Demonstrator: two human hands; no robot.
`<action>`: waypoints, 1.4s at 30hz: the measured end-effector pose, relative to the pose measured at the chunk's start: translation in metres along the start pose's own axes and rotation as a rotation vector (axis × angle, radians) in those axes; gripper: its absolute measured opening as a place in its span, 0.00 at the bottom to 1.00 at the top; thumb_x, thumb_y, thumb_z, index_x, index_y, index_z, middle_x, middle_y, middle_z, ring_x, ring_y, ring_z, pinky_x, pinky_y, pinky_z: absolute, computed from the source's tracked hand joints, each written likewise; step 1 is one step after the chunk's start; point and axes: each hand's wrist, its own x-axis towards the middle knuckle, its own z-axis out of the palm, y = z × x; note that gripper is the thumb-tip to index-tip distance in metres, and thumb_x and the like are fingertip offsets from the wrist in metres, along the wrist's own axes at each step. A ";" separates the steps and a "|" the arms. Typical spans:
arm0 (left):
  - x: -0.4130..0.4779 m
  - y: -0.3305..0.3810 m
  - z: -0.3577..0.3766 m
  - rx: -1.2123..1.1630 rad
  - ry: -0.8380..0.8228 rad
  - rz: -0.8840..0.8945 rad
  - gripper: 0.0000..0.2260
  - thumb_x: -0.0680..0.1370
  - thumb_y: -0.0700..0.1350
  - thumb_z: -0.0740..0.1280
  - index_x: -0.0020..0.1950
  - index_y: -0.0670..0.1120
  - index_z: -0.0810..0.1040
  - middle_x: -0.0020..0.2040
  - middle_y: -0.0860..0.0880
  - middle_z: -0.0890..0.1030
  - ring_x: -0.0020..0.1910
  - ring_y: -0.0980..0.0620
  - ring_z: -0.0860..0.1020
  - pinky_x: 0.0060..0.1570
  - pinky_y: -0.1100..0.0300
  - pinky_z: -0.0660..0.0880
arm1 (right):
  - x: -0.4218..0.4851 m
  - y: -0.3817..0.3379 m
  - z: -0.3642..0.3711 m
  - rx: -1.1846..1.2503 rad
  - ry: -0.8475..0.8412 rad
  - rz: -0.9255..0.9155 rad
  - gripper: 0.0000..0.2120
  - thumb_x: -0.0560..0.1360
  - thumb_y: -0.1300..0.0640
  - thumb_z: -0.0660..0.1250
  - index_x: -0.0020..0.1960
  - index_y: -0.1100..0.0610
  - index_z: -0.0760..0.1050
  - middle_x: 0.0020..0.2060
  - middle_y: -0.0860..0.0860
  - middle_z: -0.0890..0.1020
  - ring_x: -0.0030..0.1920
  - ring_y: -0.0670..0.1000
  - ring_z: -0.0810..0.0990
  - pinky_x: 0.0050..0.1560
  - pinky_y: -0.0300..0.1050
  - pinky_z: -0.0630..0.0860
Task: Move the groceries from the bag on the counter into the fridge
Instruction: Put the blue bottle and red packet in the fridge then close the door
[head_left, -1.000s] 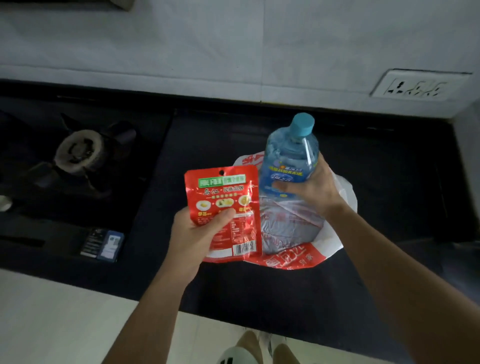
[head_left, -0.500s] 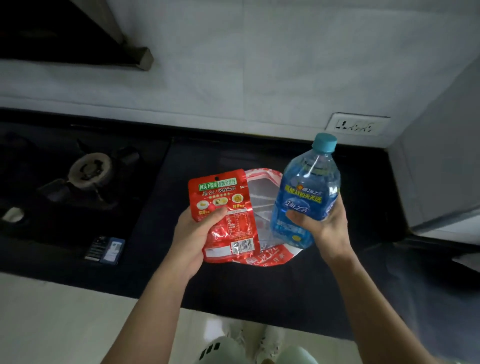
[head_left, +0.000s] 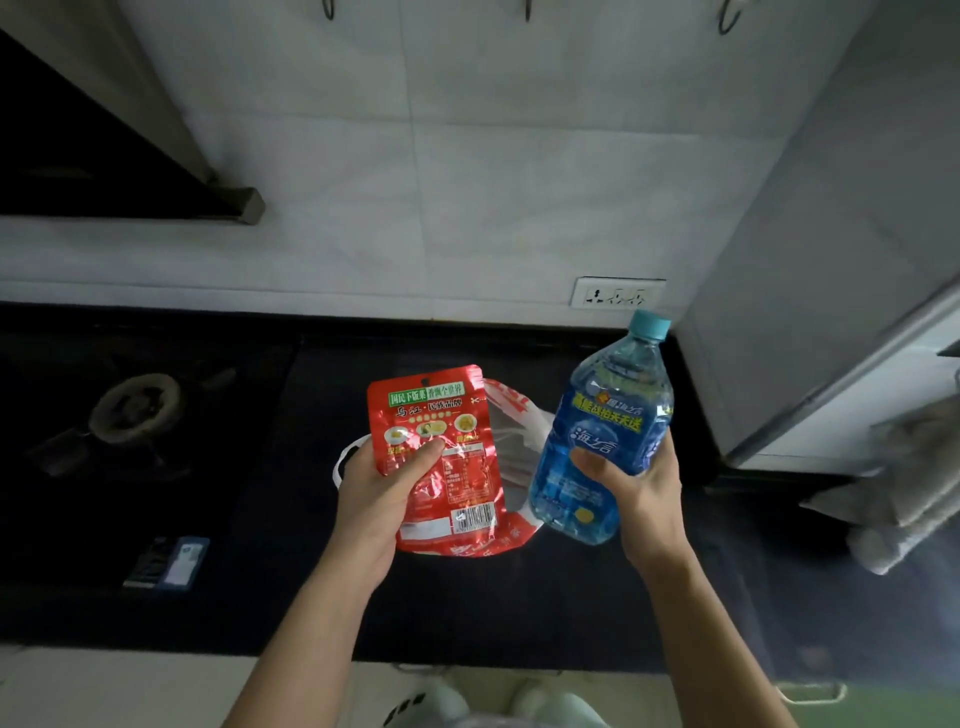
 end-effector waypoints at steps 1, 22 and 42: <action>0.000 0.000 -0.001 0.011 0.004 0.005 0.16 0.71 0.48 0.76 0.58 0.51 0.79 0.50 0.51 0.86 0.48 0.49 0.86 0.49 0.48 0.81 | -0.002 0.001 0.002 0.000 -0.007 0.005 0.38 0.61 0.51 0.81 0.66 0.58 0.71 0.56 0.57 0.84 0.55 0.60 0.85 0.55 0.66 0.82; -0.070 -0.002 -0.035 -0.135 0.448 0.119 0.12 0.72 0.47 0.76 0.53 0.54 0.80 0.46 0.53 0.87 0.45 0.52 0.86 0.45 0.53 0.80 | -0.006 -0.002 0.069 -0.069 -0.532 0.063 0.39 0.59 0.51 0.85 0.65 0.50 0.70 0.55 0.48 0.85 0.55 0.52 0.85 0.56 0.60 0.83; -0.308 -0.102 -0.118 -0.431 1.280 0.163 0.11 0.75 0.47 0.73 0.57 0.49 0.79 0.49 0.49 0.87 0.45 0.47 0.86 0.48 0.47 0.82 | -0.181 0.017 0.202 -0.013 -1.352 0.212 0.43 0.54 0.51 0.83 0.66 0.55 0.72 0.57 0.56 0.84 0.56 0.57 0.85 0.55 0.63 0.82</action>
